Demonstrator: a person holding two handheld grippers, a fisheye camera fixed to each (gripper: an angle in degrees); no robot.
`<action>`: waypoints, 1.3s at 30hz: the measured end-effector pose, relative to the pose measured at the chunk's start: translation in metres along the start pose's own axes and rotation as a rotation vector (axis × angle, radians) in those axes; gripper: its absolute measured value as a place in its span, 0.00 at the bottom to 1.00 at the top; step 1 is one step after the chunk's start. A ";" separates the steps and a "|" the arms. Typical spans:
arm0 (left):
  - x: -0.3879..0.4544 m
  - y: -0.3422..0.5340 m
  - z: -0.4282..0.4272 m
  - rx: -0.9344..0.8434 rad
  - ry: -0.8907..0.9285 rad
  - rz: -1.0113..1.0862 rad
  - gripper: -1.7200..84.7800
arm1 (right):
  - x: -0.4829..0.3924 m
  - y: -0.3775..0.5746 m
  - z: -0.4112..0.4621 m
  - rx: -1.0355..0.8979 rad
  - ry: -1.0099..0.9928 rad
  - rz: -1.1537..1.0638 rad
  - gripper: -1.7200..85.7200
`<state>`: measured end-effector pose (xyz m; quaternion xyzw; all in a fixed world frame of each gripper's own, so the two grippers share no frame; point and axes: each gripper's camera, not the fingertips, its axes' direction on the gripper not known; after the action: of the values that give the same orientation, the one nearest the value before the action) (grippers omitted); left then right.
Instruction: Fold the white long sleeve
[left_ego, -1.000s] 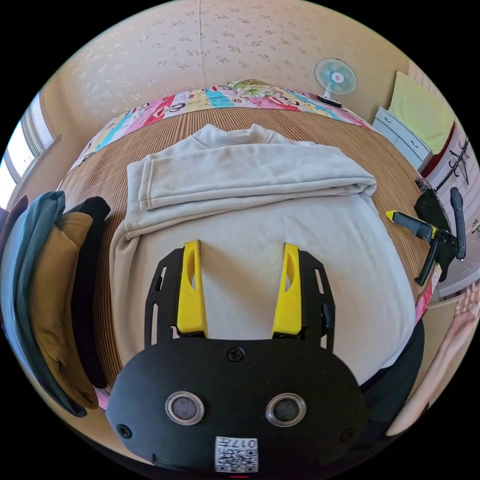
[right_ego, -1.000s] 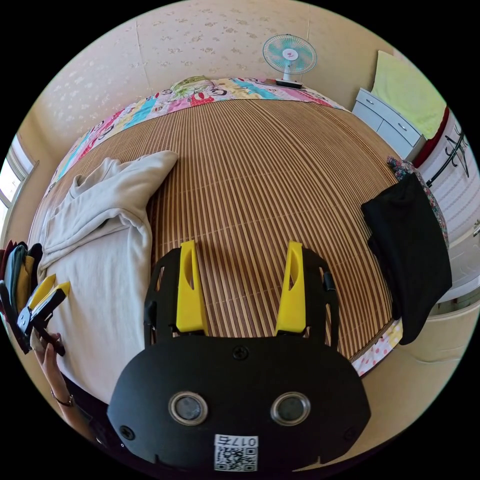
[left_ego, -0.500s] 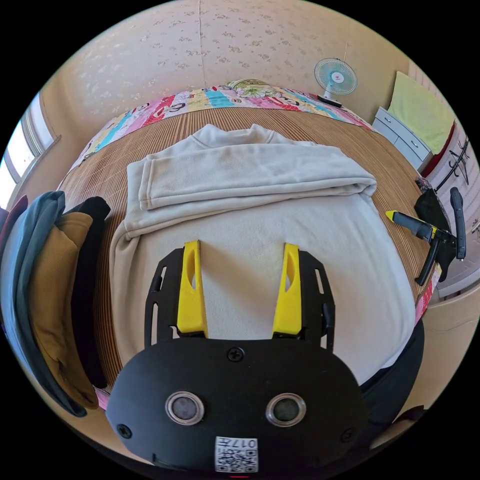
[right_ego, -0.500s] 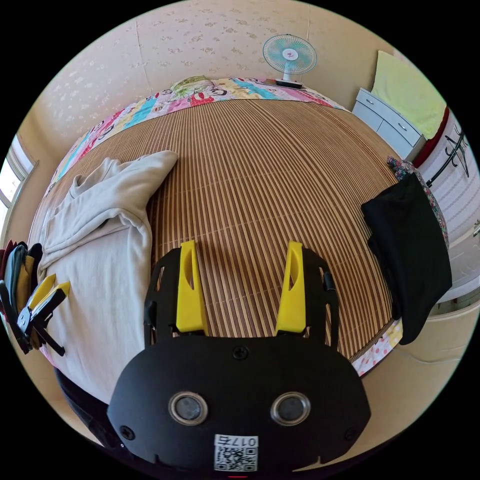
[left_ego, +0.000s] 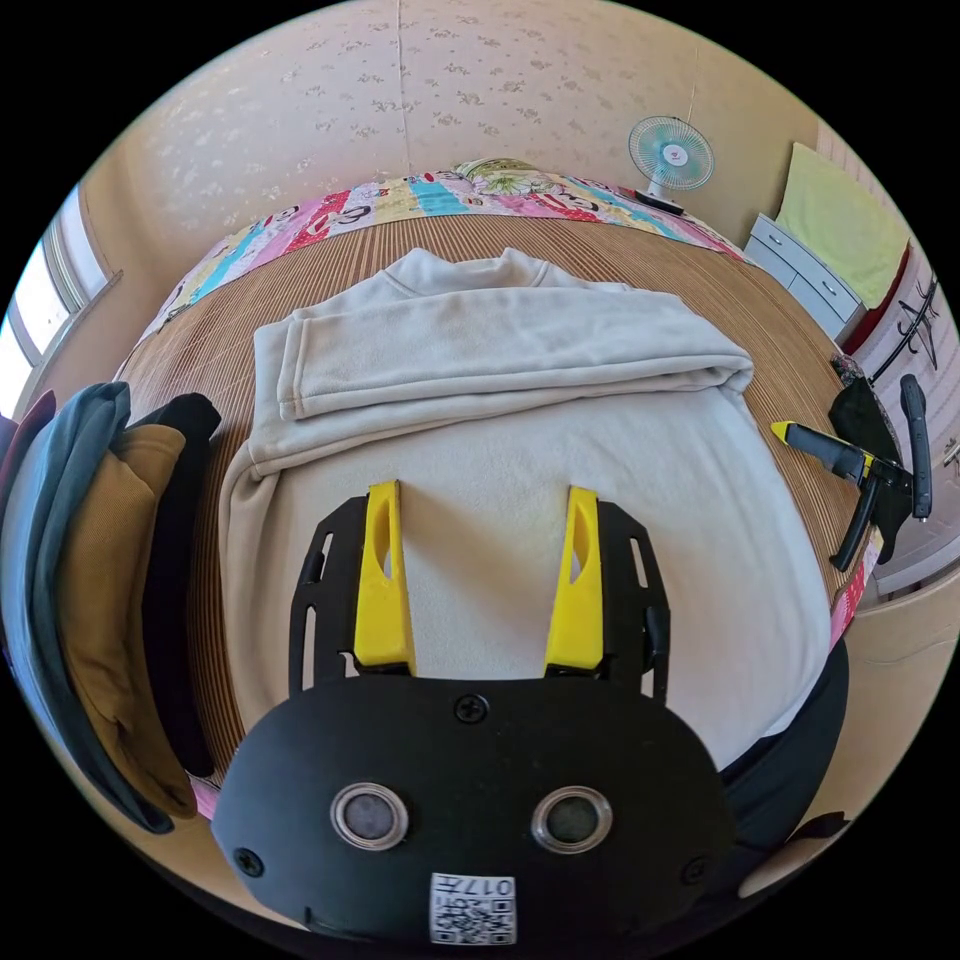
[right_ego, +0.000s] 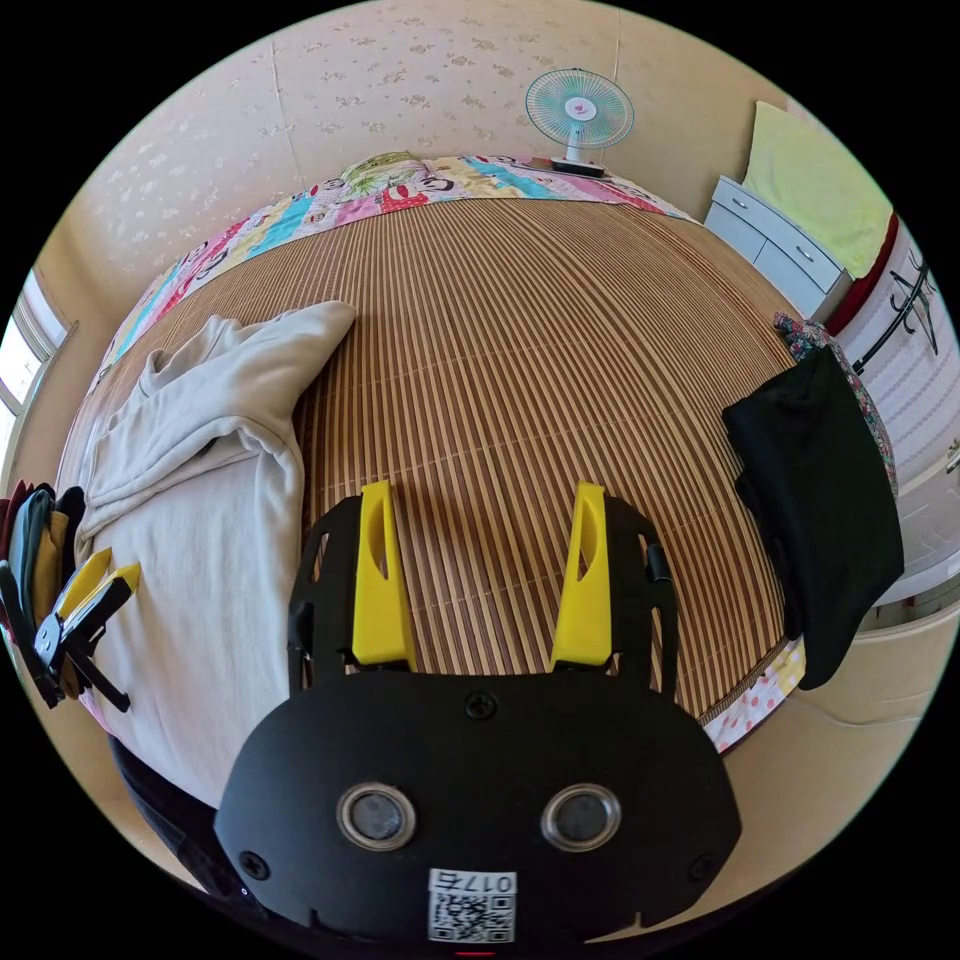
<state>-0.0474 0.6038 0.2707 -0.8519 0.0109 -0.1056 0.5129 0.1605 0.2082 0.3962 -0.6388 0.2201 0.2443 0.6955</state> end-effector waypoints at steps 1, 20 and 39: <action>-0.001 0.000 0.000 0.000 0.000 0.000 0.27 | 0.000 0.000 -0.001 0.000 0.000 0.000 0.29; -0.018 0.005 -0.004 -0.001 -0.001 0.000 0.27 | 0.001 0.004 -0.010 0.000 0.001 0.000 0.29; -0.026 0.006 -0.013 -0.001 -0.002 0.000 0.27 | -0.001 0.004 -0.013 0.001 0.001 0.001 0.29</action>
<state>-0.0750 0.5928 0.2666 -0.8522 0.0106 -0.1049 0.5125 0.1575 0.1953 0.3922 -0.6386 0.2208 0.2440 0.6956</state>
